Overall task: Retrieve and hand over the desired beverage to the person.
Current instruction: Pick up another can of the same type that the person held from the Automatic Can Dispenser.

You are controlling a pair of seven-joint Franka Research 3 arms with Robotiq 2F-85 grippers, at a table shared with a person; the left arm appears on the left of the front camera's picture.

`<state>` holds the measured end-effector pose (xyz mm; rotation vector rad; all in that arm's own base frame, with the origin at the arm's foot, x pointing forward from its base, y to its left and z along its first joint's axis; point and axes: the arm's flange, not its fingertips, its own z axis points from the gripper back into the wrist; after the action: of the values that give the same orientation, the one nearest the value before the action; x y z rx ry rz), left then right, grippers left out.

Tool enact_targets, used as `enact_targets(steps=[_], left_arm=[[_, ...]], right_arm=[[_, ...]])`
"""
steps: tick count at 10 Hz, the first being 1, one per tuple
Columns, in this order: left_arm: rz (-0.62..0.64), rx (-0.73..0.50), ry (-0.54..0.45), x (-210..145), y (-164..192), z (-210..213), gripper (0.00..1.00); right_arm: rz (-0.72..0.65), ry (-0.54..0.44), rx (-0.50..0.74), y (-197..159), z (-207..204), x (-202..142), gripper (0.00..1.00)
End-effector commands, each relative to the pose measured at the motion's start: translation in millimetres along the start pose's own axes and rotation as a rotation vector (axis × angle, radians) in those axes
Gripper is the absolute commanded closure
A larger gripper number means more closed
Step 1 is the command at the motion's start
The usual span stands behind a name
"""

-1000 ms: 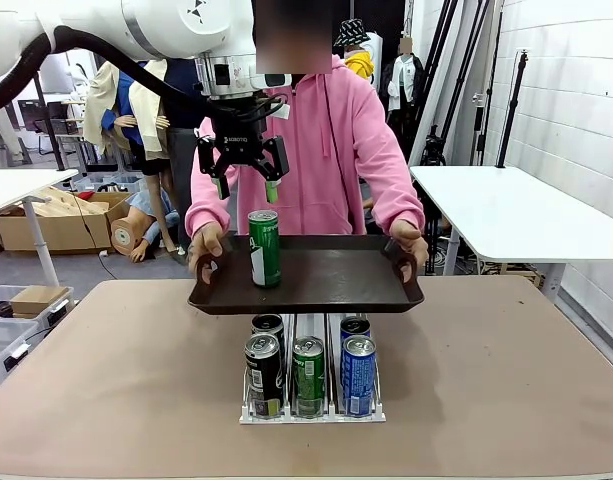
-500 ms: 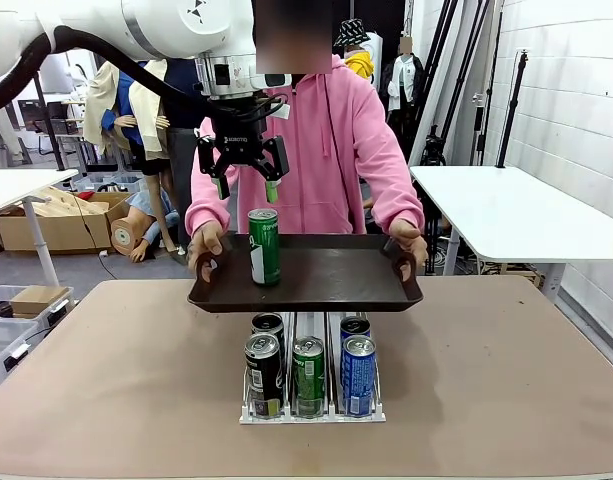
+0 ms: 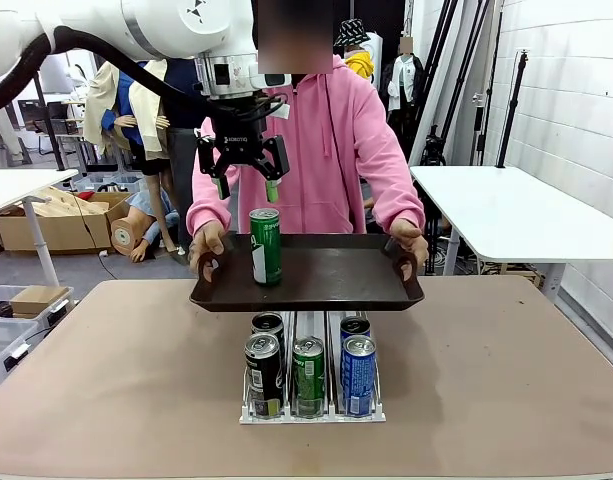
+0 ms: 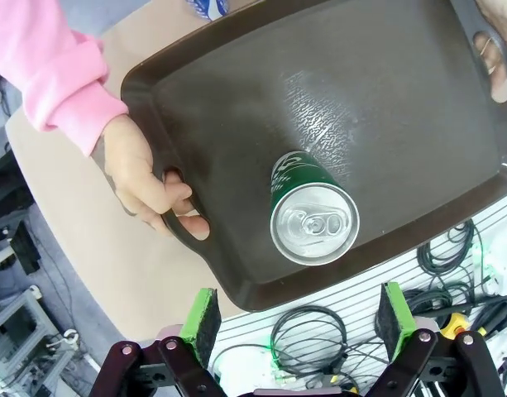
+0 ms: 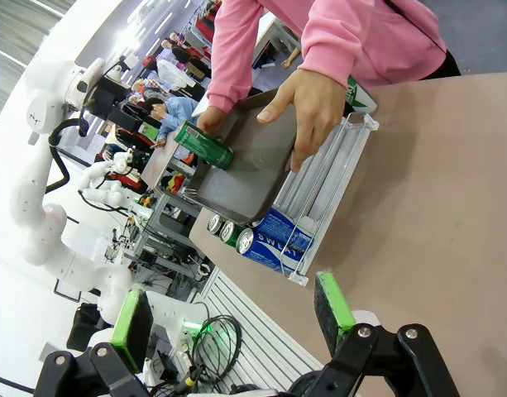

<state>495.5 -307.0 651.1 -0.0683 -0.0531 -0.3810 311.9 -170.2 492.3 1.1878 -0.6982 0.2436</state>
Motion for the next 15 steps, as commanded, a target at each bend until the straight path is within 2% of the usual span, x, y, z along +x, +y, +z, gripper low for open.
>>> enact_targets(steps=[1, 4, 6, 8, 9, 11, 15], left_arm=[[0.088, -0.095, -0.028, -19, 41, 19, 0.00], [0.218, -0.262, -0.011, -54, 117, 30, 0.00], [0.258, -0.473, -0.002, -79, 178, 25, 0.00], [0.296, -0.720, -0.076, -124, 244, 21, 0.00], [0.301, -0.802, -0.108, -141, 265, 17, 0.00], [0.307, -1.001, -0.191, -178, 315, -15, 0.00], [0.387, -1.256, -0.347, -223, 381, -98, 0.00]], right_arm=[[0.013, -0.002, 0.010, 0, 0, 0, 0.00], [0.013, -0.002, 0.010, 0, 0, 0, 0.00], [0.013, -0.002, 0.010, 0, 0, 0, 0.00], [0.013, -0.002, 0.010, 0, 0, 0, 0.00], [0.013, -0.002, 0.010, 0, 0, 0, 0.00], [0.013, -0.002, 0.010, 0, 0, 0, 0.00], [0.013, -0.002, 0.010, 0, 0, 0, 0.00]])
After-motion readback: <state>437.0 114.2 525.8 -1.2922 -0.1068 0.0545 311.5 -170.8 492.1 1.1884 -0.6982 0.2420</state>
